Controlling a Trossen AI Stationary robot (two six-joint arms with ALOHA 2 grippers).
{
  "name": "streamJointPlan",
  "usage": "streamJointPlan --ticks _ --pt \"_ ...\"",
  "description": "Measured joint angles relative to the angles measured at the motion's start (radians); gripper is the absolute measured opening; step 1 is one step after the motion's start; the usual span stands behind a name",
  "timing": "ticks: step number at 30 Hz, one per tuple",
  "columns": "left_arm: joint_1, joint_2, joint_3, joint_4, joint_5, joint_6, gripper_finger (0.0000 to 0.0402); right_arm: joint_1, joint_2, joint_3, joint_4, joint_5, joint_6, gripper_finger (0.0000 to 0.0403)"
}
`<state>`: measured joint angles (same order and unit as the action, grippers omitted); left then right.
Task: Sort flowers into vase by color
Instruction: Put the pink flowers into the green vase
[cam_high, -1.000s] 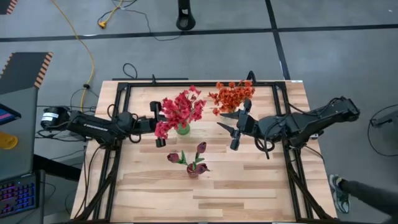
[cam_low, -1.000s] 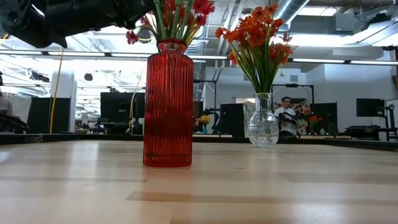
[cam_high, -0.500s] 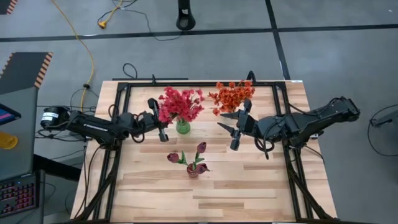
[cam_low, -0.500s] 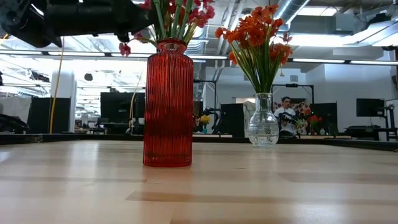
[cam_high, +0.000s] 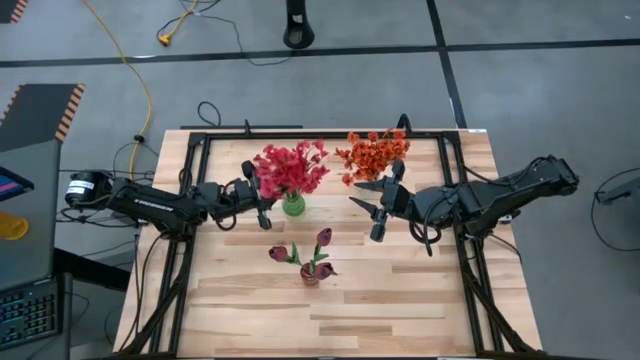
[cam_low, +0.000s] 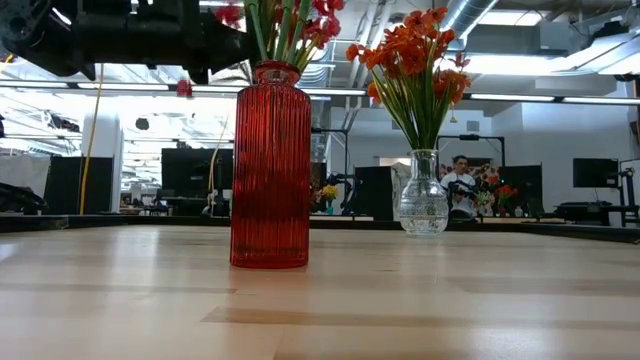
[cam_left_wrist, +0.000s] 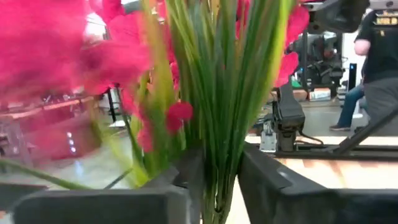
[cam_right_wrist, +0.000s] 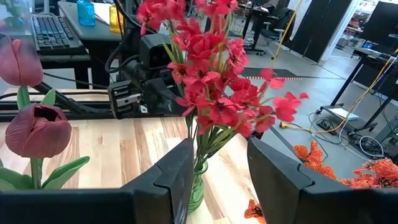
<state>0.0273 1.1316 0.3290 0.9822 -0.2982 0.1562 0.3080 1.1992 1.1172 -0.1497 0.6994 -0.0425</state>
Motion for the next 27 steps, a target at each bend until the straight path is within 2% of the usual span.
streamJointPlan --ticks 6,12,17,27 --pt "-0.001 0.000 0.000 0.001 0.005 -0.023 0.0149 0.000 0.000 0.000 0.000 0.000 -0.002 0.0176" --pt "-0.018 -0.040 0.000 -0.040 0.006 -0.027 0.0195 0.000 -0.002 0.000 0.000 0.002 -0.002 0.0175" --pt "-0.038 -0.135 0.000 -0.202 0.003 -0.024 0.0215 0.000 -0.003 0.000 0.004 0.003 -0.002 0.0175" --pt "-0.040 -0.341 0.001 -0.605 -0.002 -0.062 0.0217 -0.001 -0.003 0.000 0.001 0.003 -0.001 0.0175"
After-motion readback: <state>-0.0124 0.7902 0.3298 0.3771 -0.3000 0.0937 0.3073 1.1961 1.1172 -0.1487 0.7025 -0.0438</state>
